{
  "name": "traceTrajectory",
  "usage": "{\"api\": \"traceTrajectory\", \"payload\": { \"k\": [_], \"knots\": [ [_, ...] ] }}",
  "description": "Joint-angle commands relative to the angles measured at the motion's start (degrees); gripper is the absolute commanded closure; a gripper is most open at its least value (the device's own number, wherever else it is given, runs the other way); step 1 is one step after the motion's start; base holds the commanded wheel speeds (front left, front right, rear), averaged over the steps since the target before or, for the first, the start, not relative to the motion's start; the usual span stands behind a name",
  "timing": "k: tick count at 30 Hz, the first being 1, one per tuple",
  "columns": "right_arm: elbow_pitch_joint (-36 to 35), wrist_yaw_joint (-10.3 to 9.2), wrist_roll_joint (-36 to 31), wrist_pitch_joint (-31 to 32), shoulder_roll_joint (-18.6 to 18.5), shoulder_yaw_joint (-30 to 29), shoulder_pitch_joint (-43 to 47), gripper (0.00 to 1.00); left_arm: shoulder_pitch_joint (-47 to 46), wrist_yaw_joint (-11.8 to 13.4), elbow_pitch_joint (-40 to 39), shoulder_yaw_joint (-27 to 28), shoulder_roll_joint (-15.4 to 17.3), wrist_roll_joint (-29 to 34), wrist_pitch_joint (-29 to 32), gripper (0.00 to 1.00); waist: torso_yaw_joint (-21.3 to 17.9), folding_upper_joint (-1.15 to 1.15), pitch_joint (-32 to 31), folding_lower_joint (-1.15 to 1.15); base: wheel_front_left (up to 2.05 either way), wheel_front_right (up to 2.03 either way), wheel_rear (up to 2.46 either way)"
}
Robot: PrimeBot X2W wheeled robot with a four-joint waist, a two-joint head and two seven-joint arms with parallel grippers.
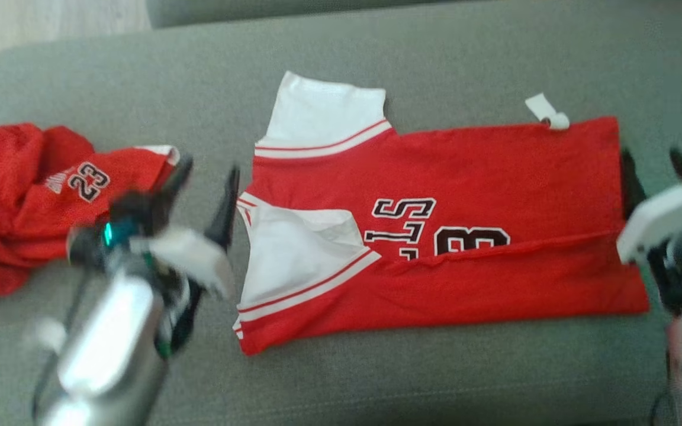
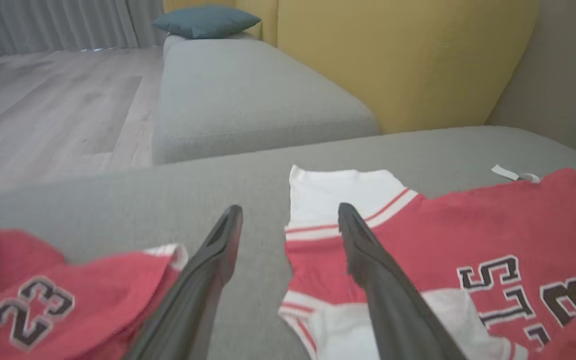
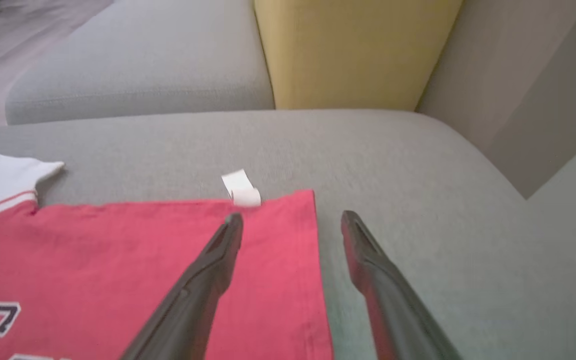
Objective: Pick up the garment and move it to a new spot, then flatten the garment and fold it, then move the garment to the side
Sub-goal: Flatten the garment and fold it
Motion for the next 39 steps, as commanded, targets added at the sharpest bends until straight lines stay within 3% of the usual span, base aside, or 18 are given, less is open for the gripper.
{"api": "traceTrajectory", "payload": {
  "k": [1,6,10,15,20,27,39],
  "knots": [
    [-2.06,0.36,-0.75,-1.21,-0.83,2.33,-4.42,0.0,-6.81,-1.81,-1.9,2.18,2.04,0.19,1.09,0.0,-0.76,0.0,3.66,0.0,0.0,0.0,0.0],
    [-0.41,0.36,-1.72,-3.54,-1.31,5.93,-13.54,0.0,-21.57,-8.76,2.82,0.35,4.62,-1.26,8.9,0.0,-2.35,0.0,9.94,0.0,0.0,0.0,0.0],
    [0.77,0.36,-2.16,-4.56,-1.33,7.77,-18.31,0.0,-29.92,-10.34,7.6,-1.65,5.47,-4.53,14.33,0.0,-3.43,0.0,13.13,0.0,0.0,0.0,0.0],
    [2.94,0.36,-2.17,-6.08,-0.62,10.54,-24.01,0.0,-40.0,-10.61,12.38,-10.13,8.4,-12.07,21.07,0.0,-5.74,0.0,16.85,0.0,0.0,0.0,0.0],
    [3.77,0.36,-1.85,-7.61,0.29,11.97,-26.85,0.0,-45.8,-10.63,15.29,-18.0,12.53,-18.41,23.27,0.0,-8.05,0.0,19.22,0.0,0.0,0.0,0.0],
    [2.83,0.36,-1.23,-8.59,1.05,12.59,-27.9,0.0,-51.18,-10.64,20.45,-25.47,15.9,-22.05,23.11,0.0,-10.77,0.0,21.64,0.0,0.0,0.0,0.0],
    [-0.86,0.36,-0.96,-8.12,1.93,11.85,-26.11,0.0,-55.49,-10.64,26.67,-33.48,17.48,-27.31,21.13,0.0,-13.27,0.0,23.33,0.0,0.0,0.0,0.0]
  ]
}}
